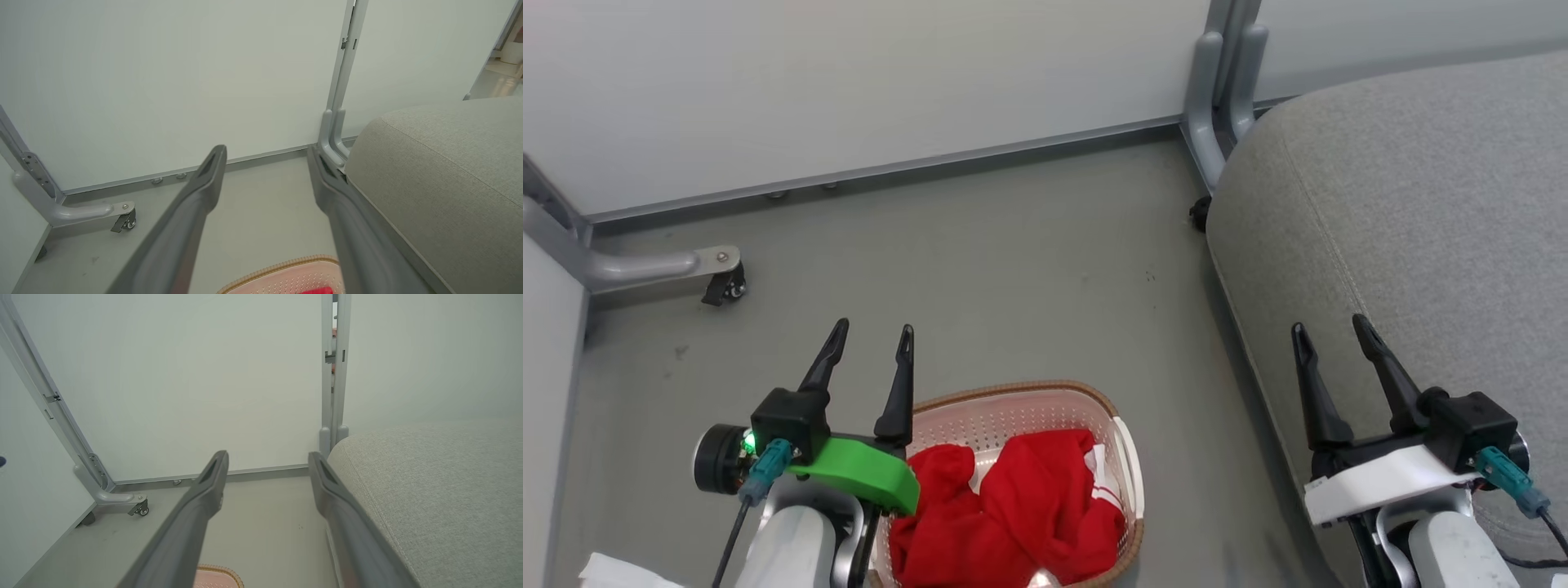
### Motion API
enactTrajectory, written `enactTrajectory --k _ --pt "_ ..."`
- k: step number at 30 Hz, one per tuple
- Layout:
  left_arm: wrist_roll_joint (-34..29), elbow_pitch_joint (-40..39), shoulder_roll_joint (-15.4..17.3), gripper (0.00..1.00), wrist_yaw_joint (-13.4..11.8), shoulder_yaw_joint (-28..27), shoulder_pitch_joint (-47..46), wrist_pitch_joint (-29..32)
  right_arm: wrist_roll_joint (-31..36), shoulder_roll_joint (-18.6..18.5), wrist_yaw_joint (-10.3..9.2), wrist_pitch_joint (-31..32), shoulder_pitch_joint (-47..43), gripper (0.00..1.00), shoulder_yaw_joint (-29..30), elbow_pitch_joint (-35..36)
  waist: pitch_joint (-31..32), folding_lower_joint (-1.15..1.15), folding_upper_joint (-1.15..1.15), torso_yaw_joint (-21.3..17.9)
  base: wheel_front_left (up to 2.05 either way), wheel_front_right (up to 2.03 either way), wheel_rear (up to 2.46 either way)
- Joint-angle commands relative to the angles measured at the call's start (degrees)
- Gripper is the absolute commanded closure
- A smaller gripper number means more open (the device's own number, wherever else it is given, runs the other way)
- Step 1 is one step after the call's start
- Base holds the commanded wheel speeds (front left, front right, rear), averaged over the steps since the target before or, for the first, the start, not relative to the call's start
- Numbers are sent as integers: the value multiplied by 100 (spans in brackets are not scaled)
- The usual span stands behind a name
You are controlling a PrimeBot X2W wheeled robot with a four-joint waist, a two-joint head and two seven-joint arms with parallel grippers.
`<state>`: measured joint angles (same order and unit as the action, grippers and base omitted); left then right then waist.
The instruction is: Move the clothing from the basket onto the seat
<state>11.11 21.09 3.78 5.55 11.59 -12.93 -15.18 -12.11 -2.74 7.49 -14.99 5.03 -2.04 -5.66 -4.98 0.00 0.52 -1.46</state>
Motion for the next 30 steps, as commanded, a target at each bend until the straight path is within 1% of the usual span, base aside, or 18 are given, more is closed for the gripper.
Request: enactTrajectory --k 1,8,16,21,30 --pt "-17 68 59 0 37 31 -159 3 14 -13 0 -15 103 0 -1 60 -345 0 -52 -311 0 0 0" --pt "-86 586 183 0 146 327 -705 4 10 -13 0 -15 443 0 -67 320 -968 0 -52 -759 0 0 0" --pt "-155 1269 353 0 197 761 -1290 3 -68 -12 0 -15 824 0 -213 616 -1666 0 -52 -1203 0 0 0" --pt "-101 1618 453 0 196 1092 -1642 4 -122 -11 0 -15 1043 0 -272 786 -2118 0 -52 -1380 0 0 0" --pt "100 2421 664 0 197 1807 -2200 3 -225 -10 0 -15 1382 0 -393 986 -2808 0 -52 -1564 0 0 0"
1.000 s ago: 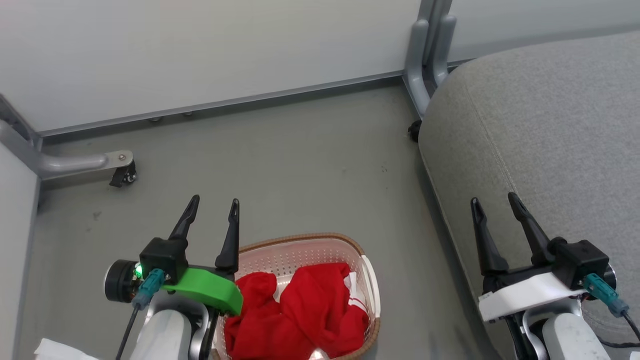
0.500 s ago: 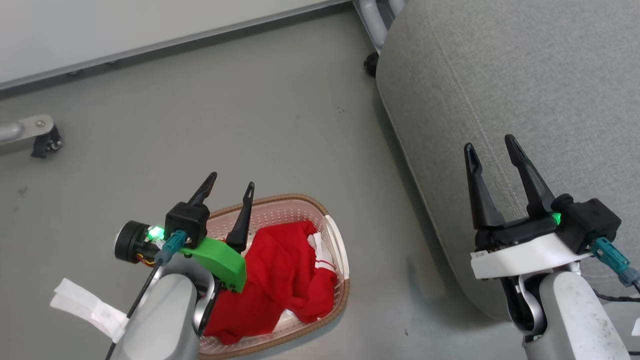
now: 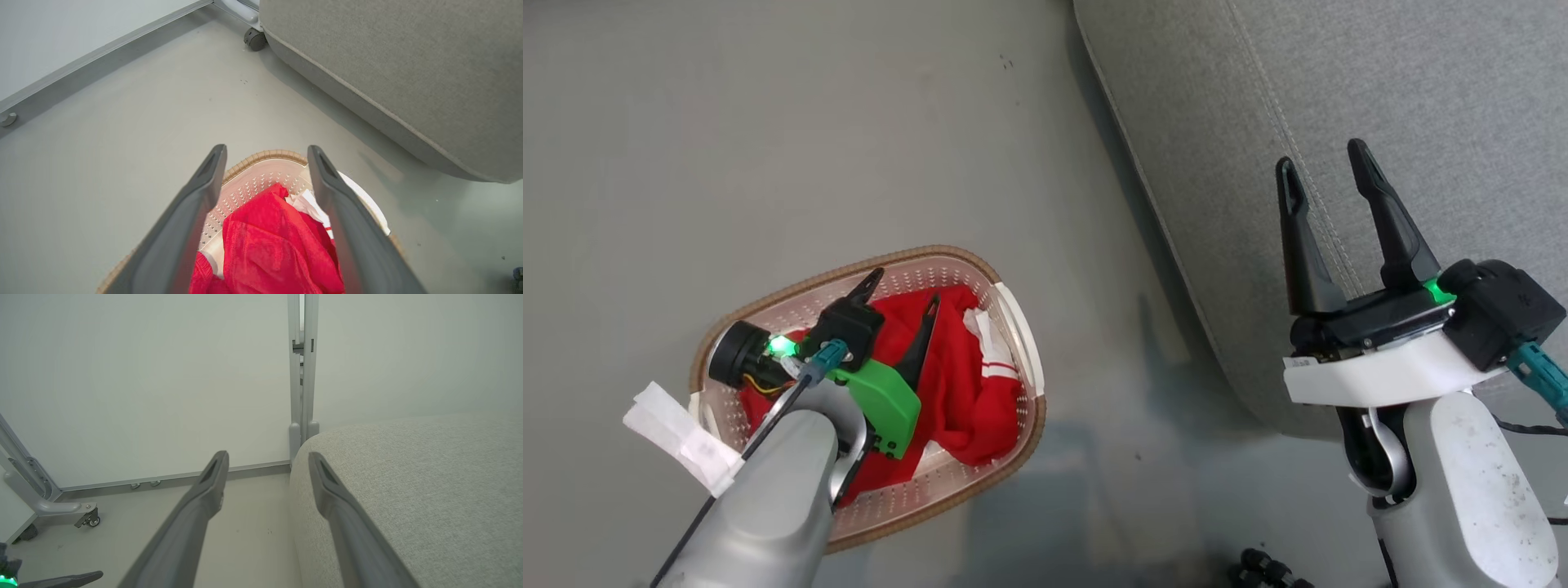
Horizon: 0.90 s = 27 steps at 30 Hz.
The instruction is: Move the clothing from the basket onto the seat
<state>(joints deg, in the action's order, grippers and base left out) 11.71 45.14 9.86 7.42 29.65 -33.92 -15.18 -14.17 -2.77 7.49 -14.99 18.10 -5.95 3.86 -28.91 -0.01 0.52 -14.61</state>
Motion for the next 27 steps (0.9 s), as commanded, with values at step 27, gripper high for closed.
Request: enactTrajectory --k 27 --pt "976 2086 -187 0 5 2015 -1497 63 -172 -7 0 -15 611 0 -230 389 -1803 1 -52 -433 0 0 0"
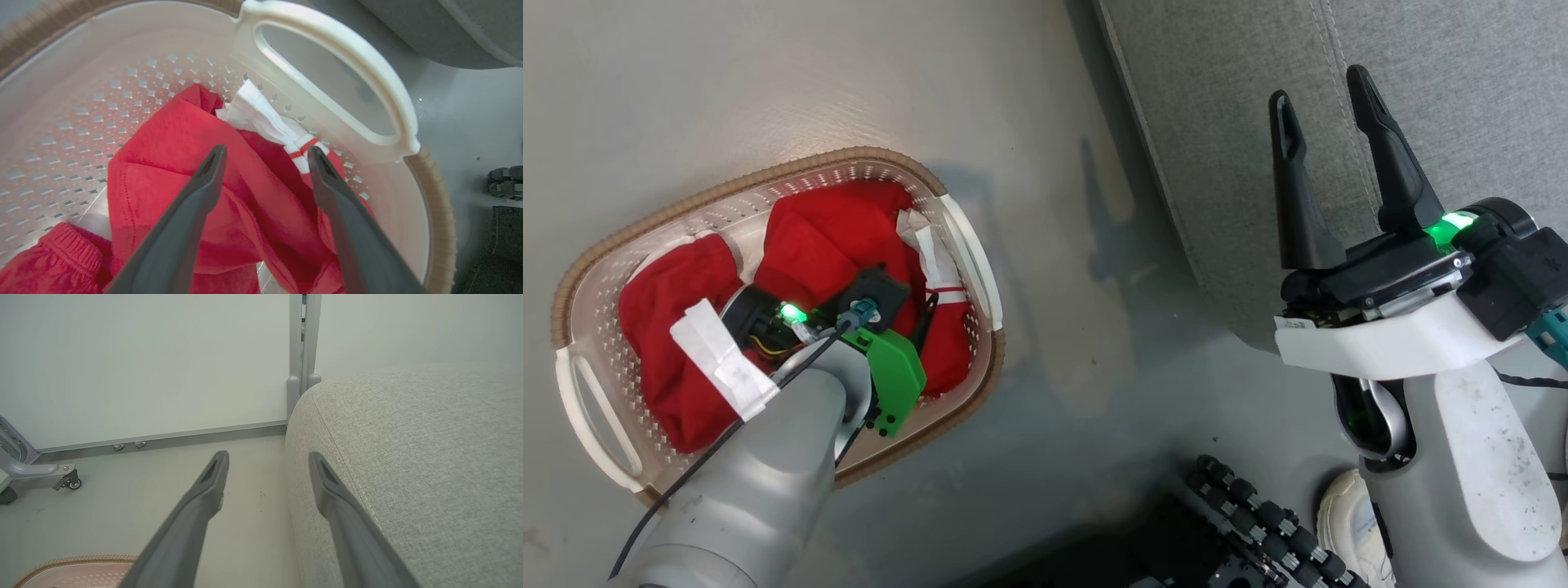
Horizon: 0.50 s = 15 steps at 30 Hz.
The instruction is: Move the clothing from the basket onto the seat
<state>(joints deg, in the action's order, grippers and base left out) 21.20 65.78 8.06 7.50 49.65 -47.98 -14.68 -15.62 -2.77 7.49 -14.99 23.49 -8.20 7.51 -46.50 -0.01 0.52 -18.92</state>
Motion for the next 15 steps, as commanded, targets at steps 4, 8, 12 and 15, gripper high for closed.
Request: enactTrajectory --k 4,8,12,15 --pt "222 79 -41 0 -2 348 -162 115 -15 -7 0 -15 80 0 -20 14 -92 1 -52 25 0 0 0" --pt "374 179 -40 0 -2 655 -193 244 2 -7 0 -15 70 0 -29 51 -147 1 -52 37 0 0 0" --pt "594 230 -61 0 -2 914 -193 409 19 -7 0 -15 53 0 -13 83 -211 1 -52 65 0 0 0" --pt "769 211 -72 0 -2 1102 -184 517 30 -7 0 -15 67 0 -6 91 -252 1 -52 92 0 0 0"
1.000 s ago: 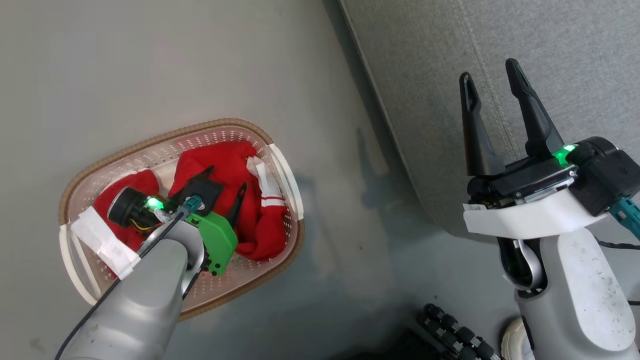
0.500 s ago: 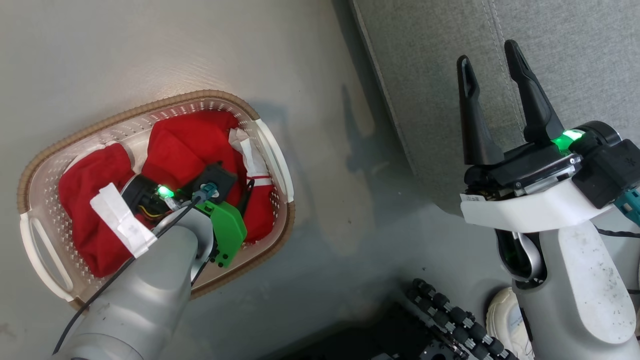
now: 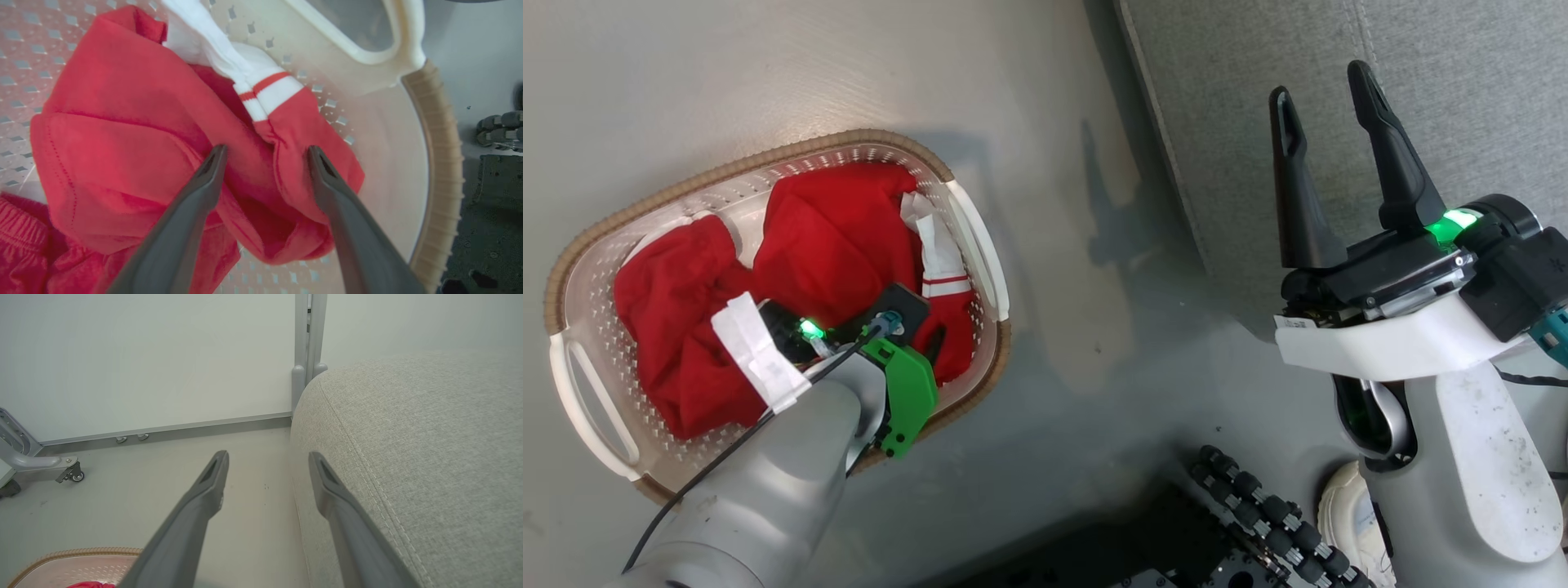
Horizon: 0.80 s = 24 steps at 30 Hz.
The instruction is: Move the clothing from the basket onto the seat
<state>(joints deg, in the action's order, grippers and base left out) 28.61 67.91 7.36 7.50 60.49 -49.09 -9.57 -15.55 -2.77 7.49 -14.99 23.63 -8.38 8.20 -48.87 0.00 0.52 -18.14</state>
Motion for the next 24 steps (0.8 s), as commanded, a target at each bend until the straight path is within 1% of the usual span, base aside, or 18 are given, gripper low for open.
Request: enactTrajectory --k 1,4,12,13,14,15,16,24 --pt "85 -16 -3 0 -2 73 -64 40 24 -7 0 -15 54 0 10 26 -23 0 -52 21 0 0 0" --pt "319 -109 -3 0 -2 304 41 213 22 -7 0 -15 70 0 -12 46 -53 0 -52 32 0 0 0" --pt "883 -259 168 0 -2 855 -44 560 32 -7 0 -15 83 0 -4 100 -141 0 -52 73 0 0 0" --pt "887 -254 186 17 -2 917 -68 588 36 -7 0 -15 87 0 -7 107 -149 0 -52 75 0 0 0" --pt "907 -258 190 43 -2 978 -107 582 45 -7 0 -15 87 0 -6 115 -157 0 -52 83 0 0 0" --pt "927 -257 186 79 -2 1020 -137 580 49 -7 0 -15 87 0 -5 122 -164 0 -52 91 0 0 0" --pt "917 -233 186 100 -2 1065 -176 587 57 -7 0 -15 82 0 -4 129 -174 0 -52 101 0 0 0" --pt "933 -144 96 100 -2 1220 -268 354 96 -7 0 -15 103 0 -30 104 -103 0 -52 171 0 0 0"
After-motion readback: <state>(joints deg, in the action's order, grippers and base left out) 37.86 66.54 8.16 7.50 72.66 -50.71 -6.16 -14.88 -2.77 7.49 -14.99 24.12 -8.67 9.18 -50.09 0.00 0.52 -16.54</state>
